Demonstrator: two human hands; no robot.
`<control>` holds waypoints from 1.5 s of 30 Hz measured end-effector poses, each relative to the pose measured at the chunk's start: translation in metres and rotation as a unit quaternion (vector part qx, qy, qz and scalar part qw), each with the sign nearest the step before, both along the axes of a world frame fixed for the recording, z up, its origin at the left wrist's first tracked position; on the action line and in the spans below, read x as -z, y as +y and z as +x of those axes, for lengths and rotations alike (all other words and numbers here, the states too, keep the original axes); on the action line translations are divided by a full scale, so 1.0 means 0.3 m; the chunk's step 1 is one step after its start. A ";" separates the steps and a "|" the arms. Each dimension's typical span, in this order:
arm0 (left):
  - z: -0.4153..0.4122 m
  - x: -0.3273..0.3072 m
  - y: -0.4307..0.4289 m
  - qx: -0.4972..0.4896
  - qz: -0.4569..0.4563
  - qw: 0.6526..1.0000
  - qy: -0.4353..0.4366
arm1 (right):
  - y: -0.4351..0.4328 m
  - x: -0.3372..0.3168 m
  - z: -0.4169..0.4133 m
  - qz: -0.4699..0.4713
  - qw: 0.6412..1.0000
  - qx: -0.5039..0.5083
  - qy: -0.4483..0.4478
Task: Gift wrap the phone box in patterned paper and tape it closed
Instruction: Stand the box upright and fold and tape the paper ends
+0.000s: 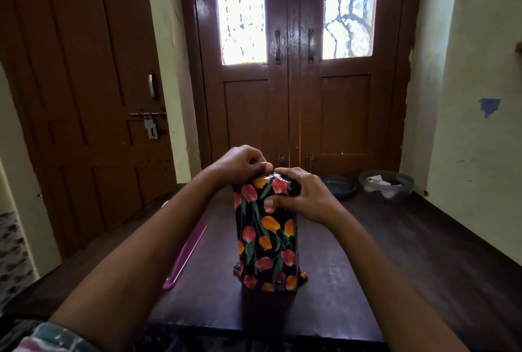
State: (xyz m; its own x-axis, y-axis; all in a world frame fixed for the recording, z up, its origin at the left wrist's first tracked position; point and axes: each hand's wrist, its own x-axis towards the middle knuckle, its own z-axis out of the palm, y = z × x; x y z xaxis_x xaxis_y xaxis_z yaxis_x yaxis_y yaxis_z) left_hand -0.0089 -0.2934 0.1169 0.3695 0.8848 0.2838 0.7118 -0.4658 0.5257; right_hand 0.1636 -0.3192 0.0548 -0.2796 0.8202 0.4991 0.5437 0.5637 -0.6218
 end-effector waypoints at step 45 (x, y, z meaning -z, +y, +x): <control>-0.174 0.072 -0.086 0.110 -0.106 0.986 -0.073 | -0.077 -0.045 -0.035 0.086 0.981 0.042 -0.167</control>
